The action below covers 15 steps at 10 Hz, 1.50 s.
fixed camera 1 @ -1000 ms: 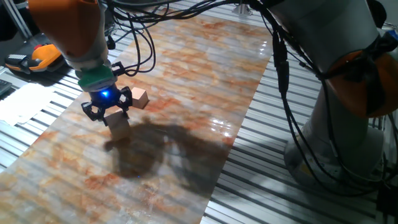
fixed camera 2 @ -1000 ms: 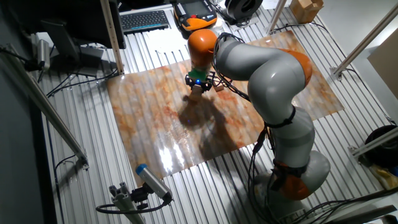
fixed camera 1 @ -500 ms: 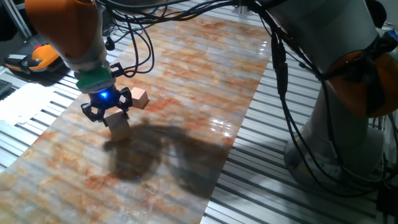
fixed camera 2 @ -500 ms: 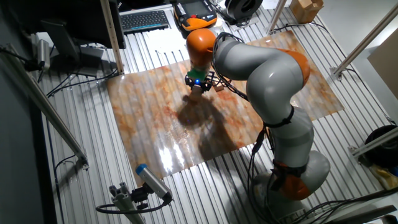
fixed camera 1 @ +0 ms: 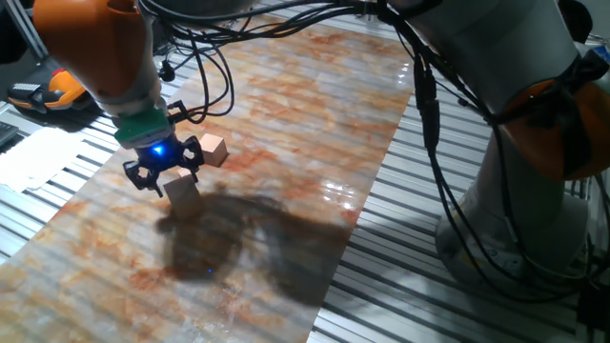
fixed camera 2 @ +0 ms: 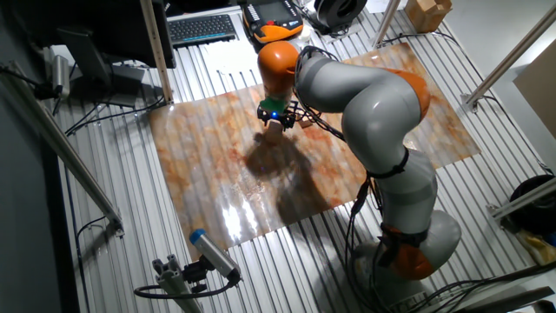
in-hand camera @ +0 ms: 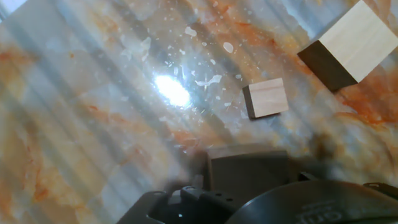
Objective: Pick up the small block on the left and move it to the right
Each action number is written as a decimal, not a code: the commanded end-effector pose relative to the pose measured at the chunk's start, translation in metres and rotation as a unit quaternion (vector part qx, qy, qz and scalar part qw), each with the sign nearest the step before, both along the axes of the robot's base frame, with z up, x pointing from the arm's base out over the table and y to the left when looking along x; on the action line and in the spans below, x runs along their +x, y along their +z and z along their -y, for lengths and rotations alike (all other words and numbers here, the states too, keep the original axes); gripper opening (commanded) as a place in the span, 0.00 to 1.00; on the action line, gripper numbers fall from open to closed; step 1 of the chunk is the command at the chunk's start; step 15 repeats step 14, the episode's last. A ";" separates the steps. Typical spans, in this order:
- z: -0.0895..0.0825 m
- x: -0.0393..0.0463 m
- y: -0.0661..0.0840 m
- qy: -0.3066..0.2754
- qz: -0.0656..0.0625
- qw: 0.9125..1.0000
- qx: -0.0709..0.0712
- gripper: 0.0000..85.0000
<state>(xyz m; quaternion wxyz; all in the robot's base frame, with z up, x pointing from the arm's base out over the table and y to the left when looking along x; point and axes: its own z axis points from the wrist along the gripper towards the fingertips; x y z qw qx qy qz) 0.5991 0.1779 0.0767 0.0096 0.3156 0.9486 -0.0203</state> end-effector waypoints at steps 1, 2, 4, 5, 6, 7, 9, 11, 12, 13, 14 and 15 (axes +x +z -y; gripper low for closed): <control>0.002 0.0013 0.002 0.005 0.001 1.000 0.011 0.60; 0.007 0.0034 0.010 0.016 -0.004 1.000 0.026 0.60; 0.019 0.0064 0.029 0.031 -0.018 0.997 0.073 0.40; 0.023 0.0076 0.030 0.040 -0.018 0.994 0.098 0.20; 0.025 0.0069 0.029 0.048 -0.017 0.993 0.106 0.00; 0.024 0.0036 0.031 0.059 -0.020 0.994 0.087 0.00; 0.025 -0.0071 0.040 0.082 -0.011 0.995 0.057 0.00; 0.027 -0.0137 0.045 0.090 -0.010 0.994 0.058 0.00; 0.028 -0.0162 0.047 0.095 -0.007 0.994 0.054 0.00; 0.032 -0.0187 0.049 0.101 -0.005 0.994 0.049 0.00; 0.035 -0.0210 0.049 0.103 -0.004 0.993 0.049 0.00; 0.035 -0.0210 0.049 0.103 -0.004 0.993 0.049 0.00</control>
